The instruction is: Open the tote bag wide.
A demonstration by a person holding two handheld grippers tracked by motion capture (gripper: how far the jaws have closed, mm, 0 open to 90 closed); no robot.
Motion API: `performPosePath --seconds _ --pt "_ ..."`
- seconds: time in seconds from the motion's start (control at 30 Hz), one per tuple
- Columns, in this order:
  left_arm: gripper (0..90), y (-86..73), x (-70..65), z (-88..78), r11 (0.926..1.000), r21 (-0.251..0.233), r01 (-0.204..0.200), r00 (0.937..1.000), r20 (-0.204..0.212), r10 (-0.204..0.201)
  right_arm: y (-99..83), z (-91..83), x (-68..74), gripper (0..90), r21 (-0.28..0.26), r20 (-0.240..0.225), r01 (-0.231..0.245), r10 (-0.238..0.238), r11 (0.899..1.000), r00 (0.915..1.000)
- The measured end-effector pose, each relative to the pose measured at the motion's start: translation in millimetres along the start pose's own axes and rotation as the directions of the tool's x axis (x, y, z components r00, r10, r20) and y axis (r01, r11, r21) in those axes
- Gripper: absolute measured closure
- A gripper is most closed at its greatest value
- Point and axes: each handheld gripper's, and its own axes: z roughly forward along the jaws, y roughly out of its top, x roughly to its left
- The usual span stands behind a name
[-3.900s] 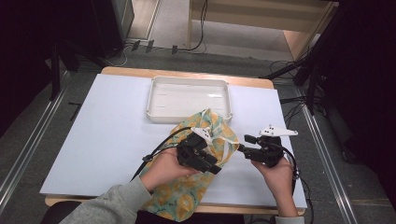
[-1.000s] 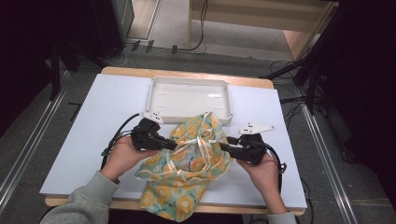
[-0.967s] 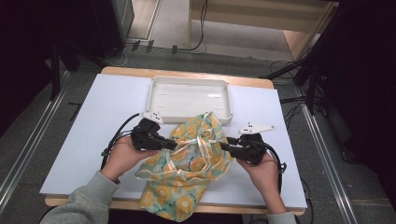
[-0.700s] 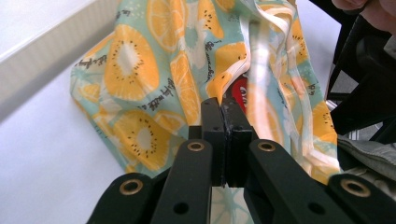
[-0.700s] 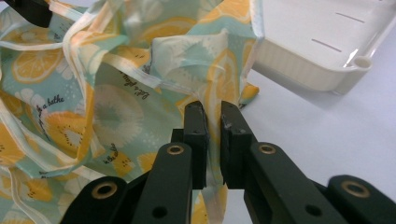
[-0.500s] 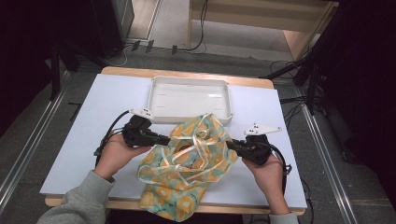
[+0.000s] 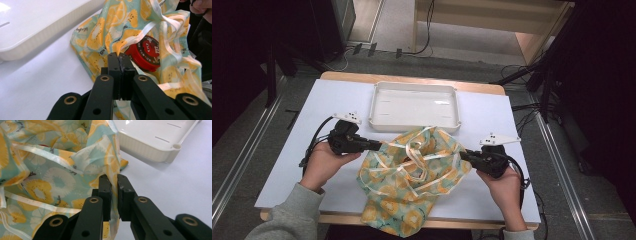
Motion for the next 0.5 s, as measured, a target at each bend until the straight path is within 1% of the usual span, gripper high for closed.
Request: performPosePath --seconds 0.23,0.27,0.3,0.37,0.5 --pt "90.0 -6.5 6.8 -8.3 0.9998 -0.013 0.018 0.9997 -0.014 -0.018 -1.9 -3.2 -2.5 84.2 0.004 0.001 -0.006 0.006 1.000 1.0000" --pt "90.0 -7.7 7.8 -9.8 0.9996 -0.017 0.022 0.9994 -0.025 -0.022 -2.4 -3.8 -3.1 84.1 0.003 0.003 -0.005 0.005 1.000 1.0000" --pt "90.0 -8.4 8.8 -10.9 0.9995 -0.018 0.025 0.9994 -0.022 -0.025 -3.1 -4.6 -3.5 84.1 0.002 0.004 -0.011 0.011 1.000 0.9999" --pt "90.0 -10.4 11.0 -13.7 0.9993 -0.022 0.029 0.9989 -0.035 -0.030 -4.2 -5.6 -4.2 83.7 0.002 0.005 -0.012 0.012 1.000 0.9999" --pt "90.0 -13.9 14.5 -18.5 0.9986 -0.032 0.042 0.9982 -0.042 -0.044 -6.8 -8.6 -5.4 83.6 0.002 0.008 -0.020 0.020 1.000 0.9998"
